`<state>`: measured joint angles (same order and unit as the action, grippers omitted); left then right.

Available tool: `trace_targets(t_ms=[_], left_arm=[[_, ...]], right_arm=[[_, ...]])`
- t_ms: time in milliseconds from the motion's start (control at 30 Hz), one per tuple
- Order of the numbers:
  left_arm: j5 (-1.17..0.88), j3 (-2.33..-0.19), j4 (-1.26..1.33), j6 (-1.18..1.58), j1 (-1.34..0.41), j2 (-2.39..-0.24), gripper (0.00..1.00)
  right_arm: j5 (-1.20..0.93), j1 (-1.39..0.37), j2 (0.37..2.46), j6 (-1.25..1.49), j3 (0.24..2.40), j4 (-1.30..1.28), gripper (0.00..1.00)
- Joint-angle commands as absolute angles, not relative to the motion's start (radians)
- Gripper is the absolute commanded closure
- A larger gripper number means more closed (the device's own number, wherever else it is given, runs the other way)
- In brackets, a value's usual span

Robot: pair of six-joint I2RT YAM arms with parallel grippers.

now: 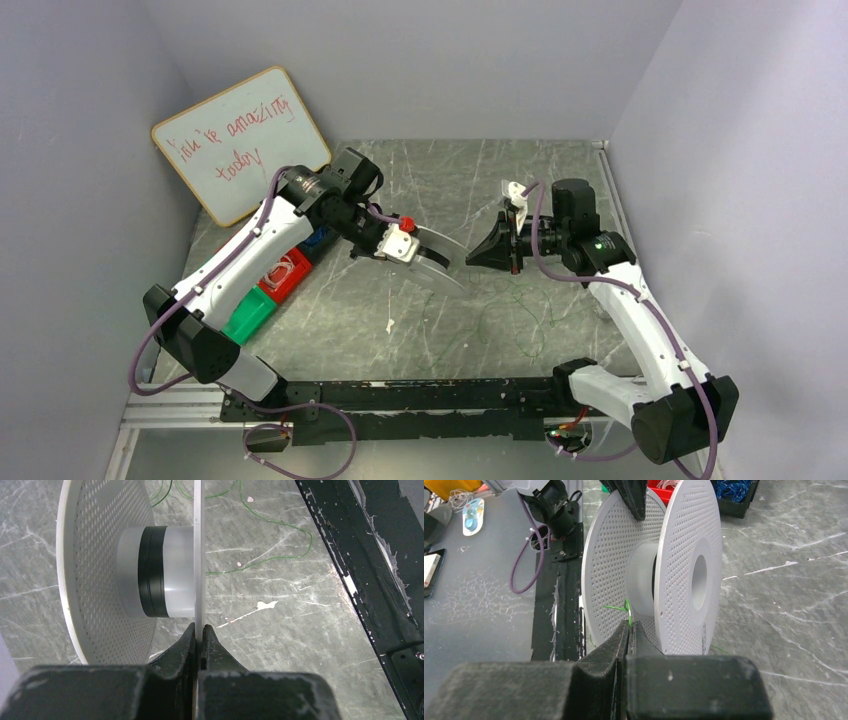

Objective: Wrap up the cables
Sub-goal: Wrap the cable around the cable reel.

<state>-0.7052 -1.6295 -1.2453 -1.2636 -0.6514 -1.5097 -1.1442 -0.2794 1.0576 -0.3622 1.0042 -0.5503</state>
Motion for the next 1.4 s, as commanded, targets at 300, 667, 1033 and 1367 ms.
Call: trace_targets(t_ms=[300,667,1033,1367], left_arm=[[-0.794,-1.696,-1.223,-1.282,-0.647,-1.511,0.98],[-0.8,-1.7,-1.223,-1.292,-0.646,-1.514,0.98],[-0.805,-1.702,-1.214,-1.283,-0.647,-1.52,0.98],[-0.784,-1.703,-1.191,-1.269,-0.647,-1.508,0.98]], right_arm=[[-1.187,-0.3,1.078,-0.412,1.033,-0.572,1.0],[-1.233,-0.317,1.105,-0.411,1.043,-0.592,1.0],[-1.252,-0.332,1.115,-0.428,1.047,-0.612,1.0],[-1.212,-0.35,1.123,-0.488,1.069,-0.675,1.0]])
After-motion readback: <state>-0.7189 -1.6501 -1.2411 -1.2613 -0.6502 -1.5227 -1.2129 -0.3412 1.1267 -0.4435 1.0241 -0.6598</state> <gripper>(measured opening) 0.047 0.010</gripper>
